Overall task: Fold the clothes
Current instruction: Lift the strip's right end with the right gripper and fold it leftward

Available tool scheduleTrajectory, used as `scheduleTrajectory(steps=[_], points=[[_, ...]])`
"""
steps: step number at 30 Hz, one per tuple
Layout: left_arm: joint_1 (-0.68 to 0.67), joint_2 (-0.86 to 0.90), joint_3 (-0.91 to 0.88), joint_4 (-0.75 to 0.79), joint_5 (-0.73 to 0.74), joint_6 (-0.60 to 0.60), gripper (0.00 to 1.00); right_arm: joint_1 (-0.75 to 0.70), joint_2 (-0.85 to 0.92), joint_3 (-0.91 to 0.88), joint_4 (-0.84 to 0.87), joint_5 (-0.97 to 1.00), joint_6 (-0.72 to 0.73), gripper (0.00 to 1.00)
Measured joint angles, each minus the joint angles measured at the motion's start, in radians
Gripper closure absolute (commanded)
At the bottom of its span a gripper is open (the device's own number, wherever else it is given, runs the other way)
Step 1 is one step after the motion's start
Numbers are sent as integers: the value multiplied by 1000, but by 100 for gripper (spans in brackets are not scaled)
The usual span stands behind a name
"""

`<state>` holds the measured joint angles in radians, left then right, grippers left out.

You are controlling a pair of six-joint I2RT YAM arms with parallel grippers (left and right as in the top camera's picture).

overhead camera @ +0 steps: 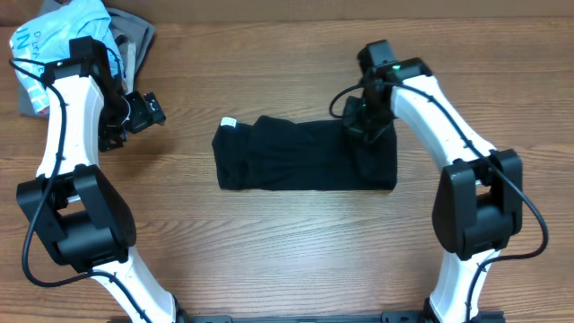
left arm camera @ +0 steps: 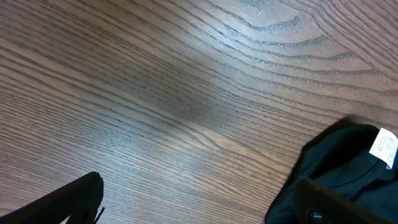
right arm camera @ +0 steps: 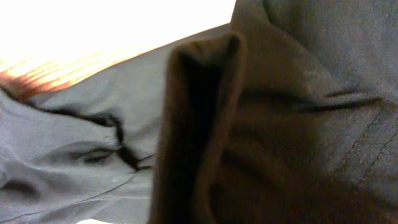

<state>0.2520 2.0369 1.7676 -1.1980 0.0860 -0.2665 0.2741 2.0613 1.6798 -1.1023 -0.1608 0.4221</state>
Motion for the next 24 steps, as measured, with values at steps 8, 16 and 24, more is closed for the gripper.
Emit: scheduleTrajectory(steps=[8,16,24], points=[[0,0,0,1,0,0,0,68,0,-32,92,-10,41,58],[0,0,0,1,0,0,0,82,1,-30,82,-27,45,51],[0,0,0,1,0,0,0,26,-3,102,-36,10,22,27]])
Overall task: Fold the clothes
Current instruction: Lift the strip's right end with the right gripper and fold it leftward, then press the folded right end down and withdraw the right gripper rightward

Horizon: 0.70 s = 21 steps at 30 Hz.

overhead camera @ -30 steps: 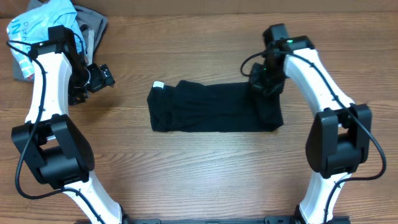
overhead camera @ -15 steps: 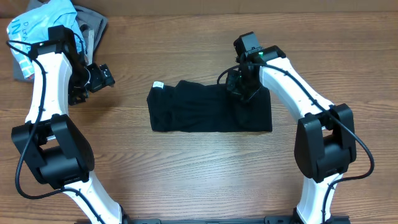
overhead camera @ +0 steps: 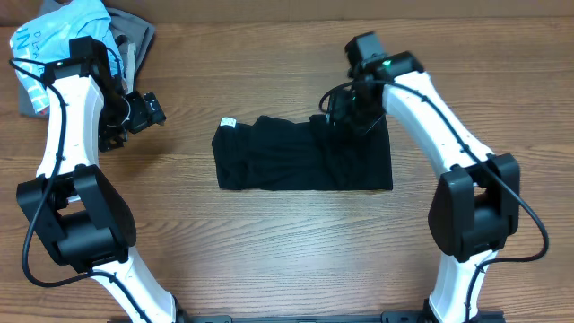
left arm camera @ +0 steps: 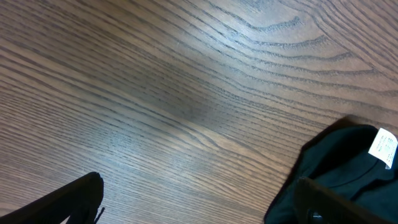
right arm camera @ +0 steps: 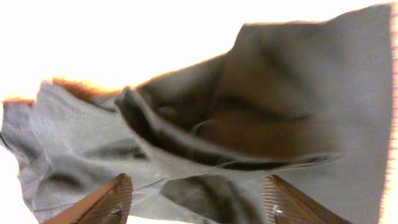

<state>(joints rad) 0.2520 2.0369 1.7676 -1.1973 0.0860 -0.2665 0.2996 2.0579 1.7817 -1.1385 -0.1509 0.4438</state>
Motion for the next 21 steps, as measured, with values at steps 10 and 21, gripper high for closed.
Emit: scheduleTrajectory(steps=[10,21], points=[[0,0,0,0,0,0,0,-201,-17,-21,6,57,-3,74],[0,0,0,0,0,0,0,-179,-17,-221,200,-52,-3,92]])
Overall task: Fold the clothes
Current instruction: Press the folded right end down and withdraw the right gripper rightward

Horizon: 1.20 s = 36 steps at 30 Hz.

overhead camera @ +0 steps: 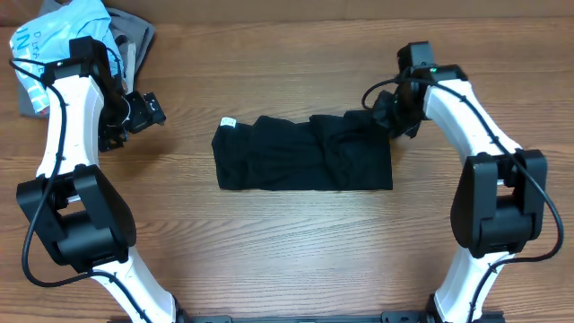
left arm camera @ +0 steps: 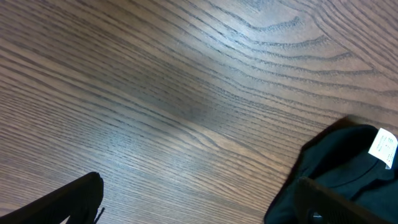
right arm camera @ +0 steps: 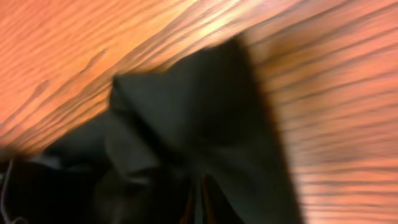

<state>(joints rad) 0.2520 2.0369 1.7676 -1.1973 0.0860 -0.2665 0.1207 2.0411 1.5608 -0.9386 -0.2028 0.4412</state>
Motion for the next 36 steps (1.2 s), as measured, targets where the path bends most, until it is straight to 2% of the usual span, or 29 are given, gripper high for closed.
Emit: scheduleTrajectory(steps=[5,16,22,26,31,36], points=[[0,0,0,0,0,0,0,63,0,-29,56,-73,11,96],[0,0,0,-3,0,0,0,201,1,-29,194,-185,57,96],[0,0,0,-4,0,0,0,205,1,3,71,-209,44,96],[0,0,0,-4,0,0,0,145,-21,76,-36,-177,19,85],[0,0,0,-3,0,0,0,60,-105,107,-104,-77,3,85],[0,0,0,-2,0,0,0,53,-100,85,-109,-71,-8,86]])
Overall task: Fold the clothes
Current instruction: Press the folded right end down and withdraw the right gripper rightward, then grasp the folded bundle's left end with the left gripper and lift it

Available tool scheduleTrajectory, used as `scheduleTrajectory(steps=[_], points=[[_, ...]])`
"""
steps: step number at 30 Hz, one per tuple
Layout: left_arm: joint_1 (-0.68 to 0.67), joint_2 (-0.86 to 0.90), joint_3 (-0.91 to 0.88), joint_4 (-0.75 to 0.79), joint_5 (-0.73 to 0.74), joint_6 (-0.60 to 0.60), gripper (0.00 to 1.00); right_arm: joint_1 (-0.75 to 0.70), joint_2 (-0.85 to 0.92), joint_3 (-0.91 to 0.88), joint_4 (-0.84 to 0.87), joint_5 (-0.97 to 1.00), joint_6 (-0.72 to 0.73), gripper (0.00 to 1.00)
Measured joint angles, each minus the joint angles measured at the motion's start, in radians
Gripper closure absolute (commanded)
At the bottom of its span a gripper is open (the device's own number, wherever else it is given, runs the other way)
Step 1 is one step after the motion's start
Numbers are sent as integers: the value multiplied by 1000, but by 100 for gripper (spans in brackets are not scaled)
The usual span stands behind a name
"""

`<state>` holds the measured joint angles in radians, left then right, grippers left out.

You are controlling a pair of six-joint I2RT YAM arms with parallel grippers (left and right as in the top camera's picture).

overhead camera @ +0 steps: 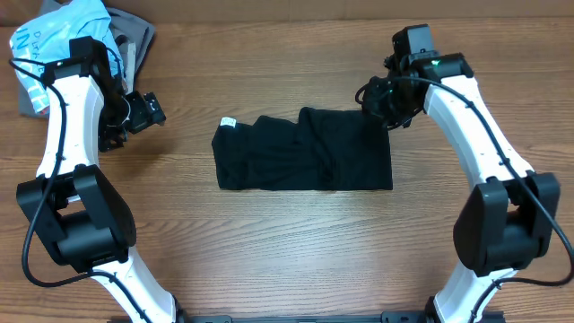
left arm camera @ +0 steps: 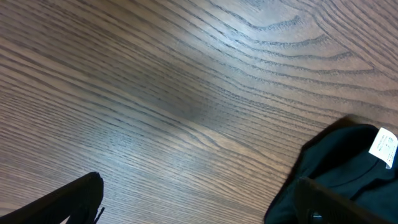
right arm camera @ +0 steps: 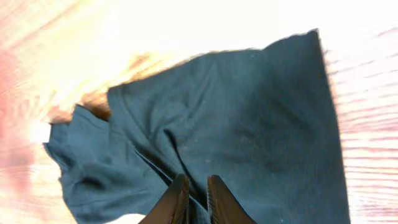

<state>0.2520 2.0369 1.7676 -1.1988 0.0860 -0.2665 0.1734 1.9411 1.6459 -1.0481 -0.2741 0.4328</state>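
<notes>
A black garment (overhead camera: 303,152) lies folded into a flat rectangle mid-table, with a white tag (overhead camera: 228,123) at its upper left corner. My right gripper (overhead camera: 381,97) hovers over the garment's upper right corner. In the right wrist view the gripper (right arm camera: 198,180) is shut, nothing held, and the dark cloth (right arm camera: 249,124) spreads below it. My left gripper (overhead camera: 148,109) stays out to the left, apart from the garment. It stands open (left arm camera: 199,205) over bare wood, and the tagged corner (left arm camera: 348,155) shows at the right of that view.
A pile of other clothes sits at the back left corner: a light blue piece (overhead camera: 54,36) and a grey one (overhead camera: 134,36). The wooden table (overhead camera: 287,242) surrounds the garment on all sides.
My right gripper has gone from just right of the garment's upper right corner to a spot above that corner. The bunched cloth there now lies flat. The left arm is unchanged.
My right gripper was first down on the garment's right end. Then it stood open at the top edge, further left. After that it was beside the upper right corner, with cloth bunched there. It now hovers shut over a smooth rectangle. The left gripper stayed open throughout.
</notes>
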Motion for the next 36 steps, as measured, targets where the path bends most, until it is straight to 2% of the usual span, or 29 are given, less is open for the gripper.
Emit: scheduleTrajectory(steps=[11,14,21,22,24,25,26,31,36], points=[[0,0,0,1,0,0,0,196,154,-133,75,-105,8,84],[0,0,0,1,0,0,0,248,183,-147,94,-134,6,96],[0,0,0,-3,0,0,0,291,192,-125,25,-140,11,96],[0,0,0,-6,1,0,0,288,192,-107,-8,-122,11,94],[0,0,0,-13,8,0,0,282,189,-62,-59,-82,12,81],[0,0,0,-14,11,4,0,274,183,-31,-93,-52,11,47],[0,0,0,-13,15,8,0,266,175,-2,-116,-24,14,0],[0,0,-30,30,66,57,0,160,85,177,-280,127,9,0],[1,0,-185,171,262,119,0,-39,22,274,-326,195,-24,0]])
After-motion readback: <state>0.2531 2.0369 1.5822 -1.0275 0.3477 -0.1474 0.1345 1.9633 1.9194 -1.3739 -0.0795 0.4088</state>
